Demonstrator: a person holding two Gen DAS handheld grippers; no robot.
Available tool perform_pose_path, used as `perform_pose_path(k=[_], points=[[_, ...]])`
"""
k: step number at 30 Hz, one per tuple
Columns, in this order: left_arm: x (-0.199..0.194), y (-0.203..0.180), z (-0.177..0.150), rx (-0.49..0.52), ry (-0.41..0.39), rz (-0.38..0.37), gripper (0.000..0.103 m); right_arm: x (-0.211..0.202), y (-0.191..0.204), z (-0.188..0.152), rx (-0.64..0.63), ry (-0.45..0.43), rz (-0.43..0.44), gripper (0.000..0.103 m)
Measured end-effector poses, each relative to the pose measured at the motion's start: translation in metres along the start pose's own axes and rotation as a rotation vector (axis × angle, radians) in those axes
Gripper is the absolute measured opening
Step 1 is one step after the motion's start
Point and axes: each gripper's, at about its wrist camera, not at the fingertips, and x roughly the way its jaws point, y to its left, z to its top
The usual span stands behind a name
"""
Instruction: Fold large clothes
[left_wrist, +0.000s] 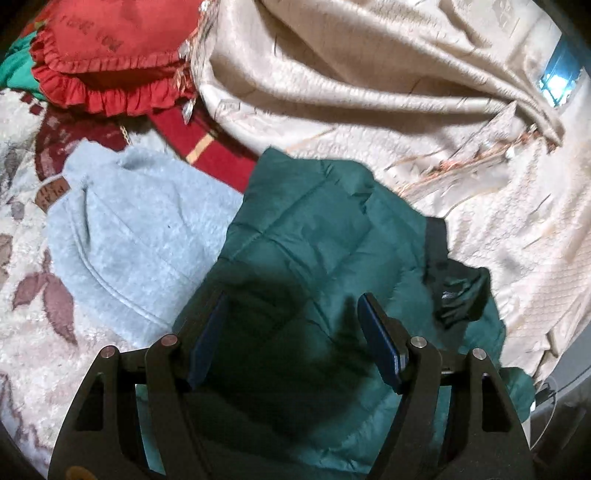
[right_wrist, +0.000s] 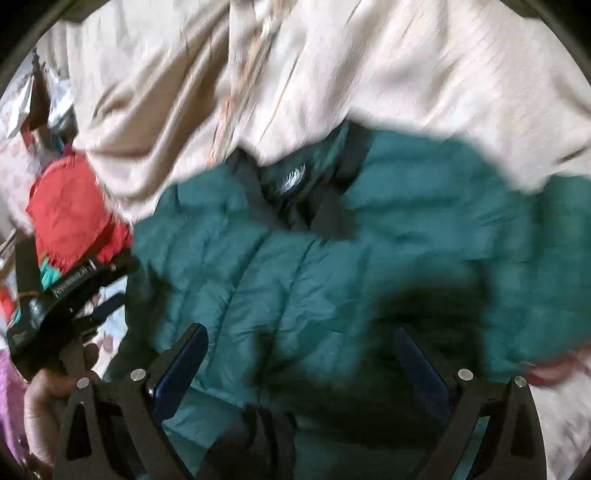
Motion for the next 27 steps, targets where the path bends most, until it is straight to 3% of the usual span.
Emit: perform_pose_path(k=[1, 2, 4, 7, 9, 11, 14, 17, 19, 21, 23, 27], points=[[0.007, 0.0, -0.001, 0.004, 0.011, 0.009, 0.072, 0.015, -0.02, 0.0, 0.054, 0.05, -0.047, 0.097], [0.011, 0.0, -0.003, 0.009, 0.021, 0.013, 0.072, 0.021, -0.036, 0.0, 0.093, 0.062, -0.065, 0.089], [0.019, -0.001, -0.007, 0.03, 0.051, 0.003, 0.072, 0.019, -0.058, 0.004, 0.123, 0.034, -0.065, 0.084], [0.031, -0.013, -0.014, 0.07, 0.091, -0.002, 0.073, 0.015, -0.065, 0.012, 0.054, 0.016, -0.292, 0.082], [0.031, -0.019, -0.018, 0.102, 0.112, -0.03, 0.073, 0.016, -0.073, 0.012, 0.075, 0.011, -0.276, 0.082], [0.027, -0.022, -0.019, 0.132, 0.107, -0.01, 0.073, 0.011, -0.069, 0.013, 0.041, 0.001, -0.296, 0.082], [0.02, -0.011, -0.014, 0.075, 0.091, 0.011, 0.073, -0.012, -0.055, 0.012, 0.025, -0.033, -0.329, 0.082], [0.02, -0.002, -0.012, 0.039, 0.08, 0.042, 0.073, -0.029, -0.028, 0.01, -0.036, -0.076, -0.259, 0.085], [0.033, 0.0, -0.018, 0.054, 0.135, 0.045, 0.073, -0.011, -0.029, 0.007, -0.058, -0.013, -0.28, 0.088], [0.041, -0.007, -0.025, 0.13, 0.156, 0.084, 0.075, 0.017, -0.046, 0.001, -0.014, 0.091, -0.327, 0.089], [0.042, -0.016, -0.029, 0.19, 0.16, 0.094, 0.081, 0.023, -0.065, 0.002, 0.062, 0.099, -0.278, 0.09], [0.041, -0.021, -0.029, 0.211, 0.161, 0.11, 0.083, 0.011, -0.059, 0.011, 0.02, 0.063, -0.329, 0.09]])
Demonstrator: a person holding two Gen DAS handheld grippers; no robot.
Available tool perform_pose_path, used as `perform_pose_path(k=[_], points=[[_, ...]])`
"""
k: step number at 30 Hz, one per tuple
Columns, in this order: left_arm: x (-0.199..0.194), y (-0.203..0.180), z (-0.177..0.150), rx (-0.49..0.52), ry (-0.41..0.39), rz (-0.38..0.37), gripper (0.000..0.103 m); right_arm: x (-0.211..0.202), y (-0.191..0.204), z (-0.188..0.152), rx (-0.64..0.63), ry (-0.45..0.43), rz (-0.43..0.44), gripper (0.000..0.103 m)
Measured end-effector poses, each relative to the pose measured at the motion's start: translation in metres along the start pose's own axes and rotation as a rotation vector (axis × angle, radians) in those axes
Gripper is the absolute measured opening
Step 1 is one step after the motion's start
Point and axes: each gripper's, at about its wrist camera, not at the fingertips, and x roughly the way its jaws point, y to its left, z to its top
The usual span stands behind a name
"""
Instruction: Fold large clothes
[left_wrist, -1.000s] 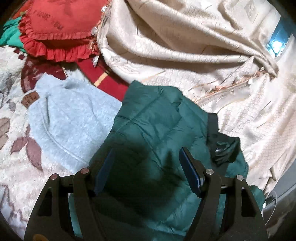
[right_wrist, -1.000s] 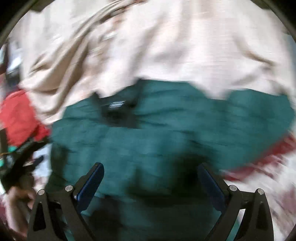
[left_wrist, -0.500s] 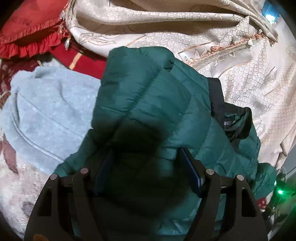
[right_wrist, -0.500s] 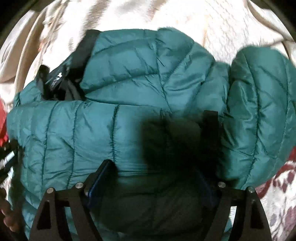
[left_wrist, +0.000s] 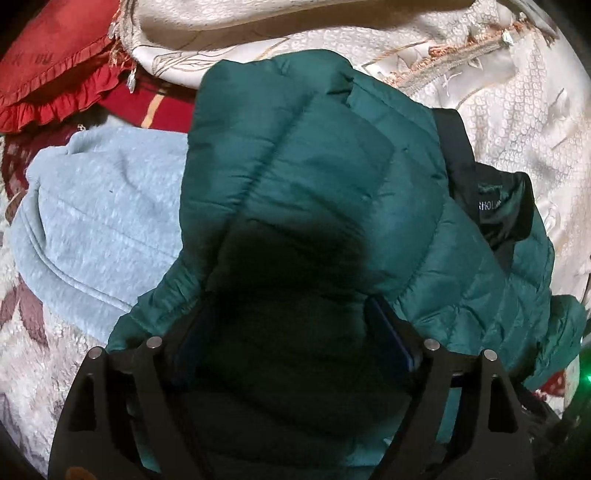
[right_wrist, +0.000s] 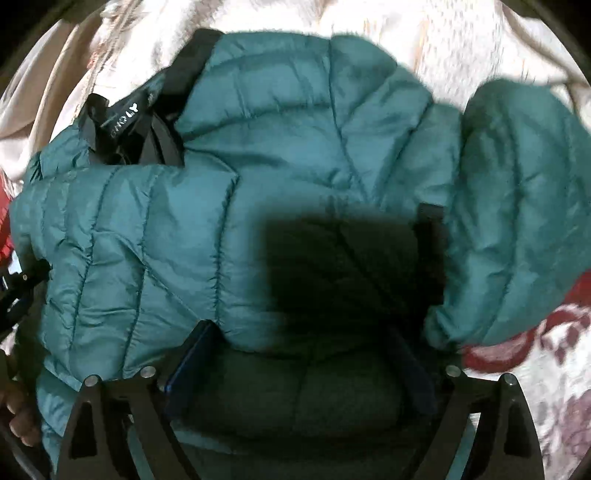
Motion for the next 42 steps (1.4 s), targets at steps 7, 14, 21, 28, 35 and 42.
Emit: perform_pose_path(k=[7, 14, 21, 28, 35, 42], points=[[-0.02, 0.008, 0.004, -0.059, -0.011, 0.002, 0.083, -0.009, -0.004, 0.004, -0.029, -0.011, 0.02, 0.091], [-0.018, 0.003, 0.004, -0.024, 0.048, -0.014, 0.083, -0.067, -0.029, 0.003, 0.064, -0.227, -0.002, 0.091], [-0.053, 0.005, 0.009, -0.071, -0.022, -0.059, 0.083, -0.144, -0.175, 0.007, 0.23, -0.491, -0.213, 0.091], [-0.053, -0.029, 0.008, -0.015, -0.023, -0.082, 0.083, -0.129, -0.389, 0.004, 0.511, -0.346, -0.252, 0.089], [-0.046, -0.045, 0.0, 0.05, -0.027, -0.058, 0.083, -0.085, -0.451, 0.033, 0.416, -0.211, -0.21, 0.086], [-0.035, -0.054, -0.004, 0.058, 0.01, -0.056, 0.083, -0.079, -0.43, 0.028, 0.291, -0.189, -0.124, 0.018]])
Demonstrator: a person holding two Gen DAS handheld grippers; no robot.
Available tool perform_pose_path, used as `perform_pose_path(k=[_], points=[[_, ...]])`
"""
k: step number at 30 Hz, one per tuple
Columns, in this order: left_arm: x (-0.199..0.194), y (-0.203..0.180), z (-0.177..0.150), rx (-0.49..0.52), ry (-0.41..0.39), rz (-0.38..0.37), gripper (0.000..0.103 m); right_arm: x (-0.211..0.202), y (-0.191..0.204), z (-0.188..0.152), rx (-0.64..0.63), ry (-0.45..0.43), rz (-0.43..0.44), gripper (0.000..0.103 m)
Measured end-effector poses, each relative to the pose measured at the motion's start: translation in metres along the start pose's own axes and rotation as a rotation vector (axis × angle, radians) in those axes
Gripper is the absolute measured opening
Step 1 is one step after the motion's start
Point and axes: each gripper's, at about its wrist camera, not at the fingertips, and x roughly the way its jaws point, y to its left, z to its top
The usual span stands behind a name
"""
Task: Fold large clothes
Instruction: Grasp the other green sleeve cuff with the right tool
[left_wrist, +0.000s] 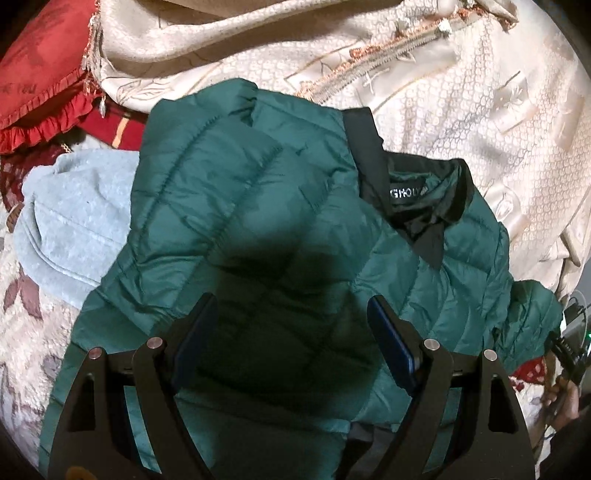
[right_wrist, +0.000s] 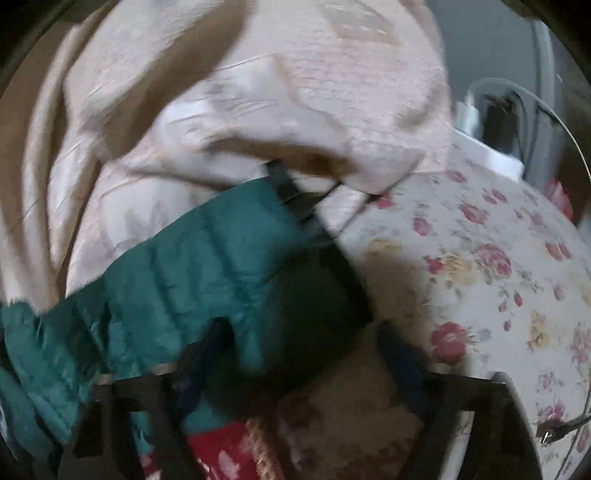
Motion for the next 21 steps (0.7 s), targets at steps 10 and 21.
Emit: perform_pose_path(k=[10, 21], points=[[-0.004, 0.008, -0.003, -0.011, 0.022, 0.004, 0.083, -0.119, 0.076, -0.069, -0.097, -0.185, 0.075, 0.013], [-0.024, 0.027, -0.002, -0.002, -0.018, 0.023, 0.083, -0.146, 0.29, -0.175, -0.26, -0.1, 0.357, 0.004]])
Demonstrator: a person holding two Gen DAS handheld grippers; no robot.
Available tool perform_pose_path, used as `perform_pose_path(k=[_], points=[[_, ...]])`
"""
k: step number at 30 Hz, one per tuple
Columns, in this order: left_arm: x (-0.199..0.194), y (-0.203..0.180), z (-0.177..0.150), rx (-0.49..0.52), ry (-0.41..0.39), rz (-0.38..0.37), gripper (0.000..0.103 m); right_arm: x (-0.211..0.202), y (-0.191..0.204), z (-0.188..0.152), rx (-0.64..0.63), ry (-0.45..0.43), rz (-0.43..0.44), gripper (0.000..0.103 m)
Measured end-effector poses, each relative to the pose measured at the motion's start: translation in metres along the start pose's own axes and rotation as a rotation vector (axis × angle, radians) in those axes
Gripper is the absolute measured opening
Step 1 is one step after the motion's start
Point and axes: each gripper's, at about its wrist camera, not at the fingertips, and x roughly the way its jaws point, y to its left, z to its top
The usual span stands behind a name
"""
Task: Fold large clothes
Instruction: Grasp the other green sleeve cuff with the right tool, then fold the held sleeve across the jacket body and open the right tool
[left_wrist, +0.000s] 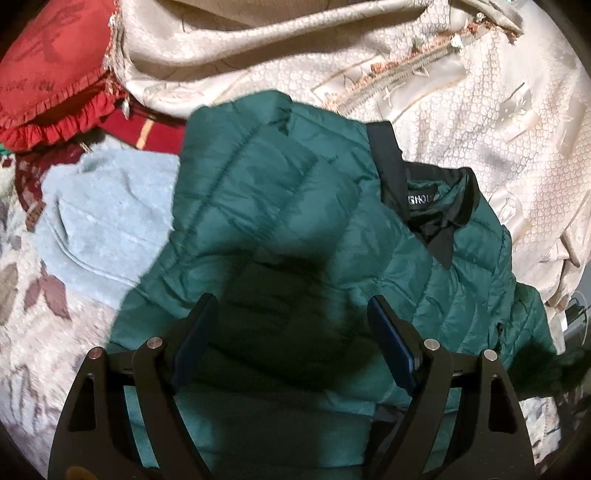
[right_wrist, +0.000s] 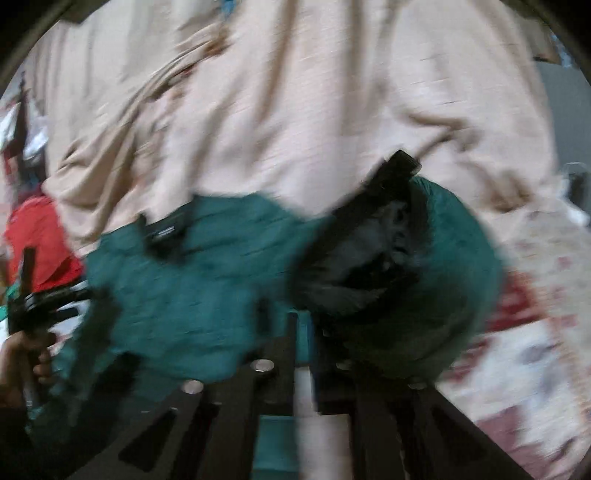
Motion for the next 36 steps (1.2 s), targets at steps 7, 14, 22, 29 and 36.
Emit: perform_pose_path(k=[7, 14, 22, 29, 36], points=[[-0.002, 0.024, 0.008, -0.054, -0.007, 0.022, 0.083, 0.069, 0.108, -0.02, -0.042, 0.075, 0.045, 0.004], [0.009, 0.024, 0.007, -0.081, 0.047, -0.02, 0.083, 0.03, 0.081, -0.036, -0.093, 0.023, -0.277, 0.046], [0.009, 0.009, 0.005, -0.036, 0.045, -0.016, 0.083, 0.069, 0.017, -0.028, -0.034, 0.085, -0.547, 0.103], [0.009, 0.011, 0.007, -0.026, 0.033, 0.004, 0.083, 0.082, -0.014, -0.027, 0.065, 0.123, -0.433, 0.009], [0.009, 0.014, 0.007, -0.033, 0.027, 0.017, 0.083, 0.037, 0.05, -0.011, 0.053, -0.044, -0.071, 0.005]])
